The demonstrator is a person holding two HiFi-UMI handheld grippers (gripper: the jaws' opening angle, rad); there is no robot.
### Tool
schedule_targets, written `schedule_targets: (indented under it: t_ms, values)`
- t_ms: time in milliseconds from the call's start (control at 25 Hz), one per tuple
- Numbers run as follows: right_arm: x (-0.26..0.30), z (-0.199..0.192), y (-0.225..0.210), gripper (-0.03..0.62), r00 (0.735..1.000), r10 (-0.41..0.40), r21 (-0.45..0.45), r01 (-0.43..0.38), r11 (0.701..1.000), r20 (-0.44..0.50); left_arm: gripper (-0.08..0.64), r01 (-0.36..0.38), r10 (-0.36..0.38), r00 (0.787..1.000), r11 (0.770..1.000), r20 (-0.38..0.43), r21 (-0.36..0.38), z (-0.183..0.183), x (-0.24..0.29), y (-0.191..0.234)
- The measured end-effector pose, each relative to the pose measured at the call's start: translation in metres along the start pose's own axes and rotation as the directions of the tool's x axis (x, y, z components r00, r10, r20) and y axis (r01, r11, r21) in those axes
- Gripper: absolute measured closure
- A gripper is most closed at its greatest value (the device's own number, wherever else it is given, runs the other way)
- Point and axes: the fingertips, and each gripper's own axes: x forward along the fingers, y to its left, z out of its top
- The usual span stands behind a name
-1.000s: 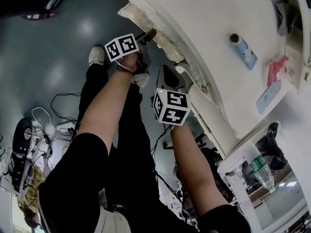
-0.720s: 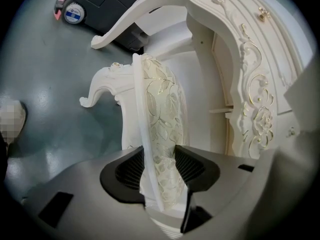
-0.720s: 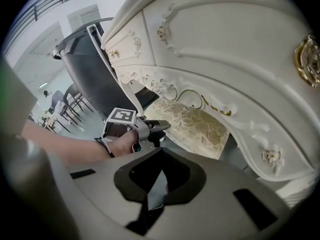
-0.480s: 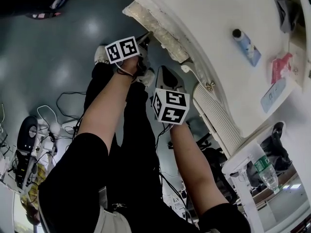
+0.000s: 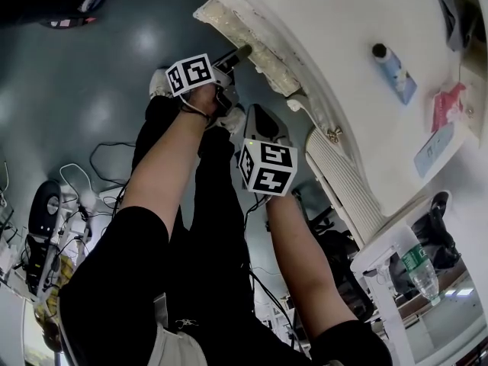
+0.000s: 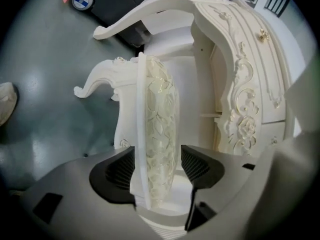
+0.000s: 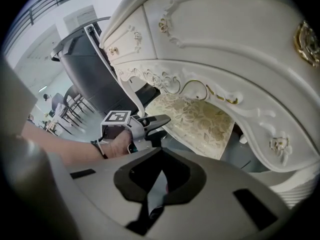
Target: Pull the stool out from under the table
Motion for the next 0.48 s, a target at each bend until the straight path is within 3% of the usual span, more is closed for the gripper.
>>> schedule_targets:
  t_ms: [160, 240, 480]
  values:
    - [-0.003, 0.001, -0.005, 0.584, 1.0, -0.004, 0.003, 0.004, 1.0, 0.002, 0.275, -0.084, 0.084, 0.996, 0.996, -0.006, 0.023, -0.004, 0.017, 0.009]
    - [-0.003, 0.004, -0.008, 0.584, 1.0, -0.004, -0.003, 0.004, 1.0, 0.008, 0.309, -0.112, 0.113, 0.994, 0.993, -0.007, 0.031, -0.003, 0.021, 0.01]
    - [-0.005, 0.005, -0.015, 0.584, 1.0, -0.01, 0.002, 0.01, 1.0, 0.009, 0.341, -0.109, 0.109, 0.994, 0.994, -0.025, 0.018, -0.003, 0.016, 0.013]
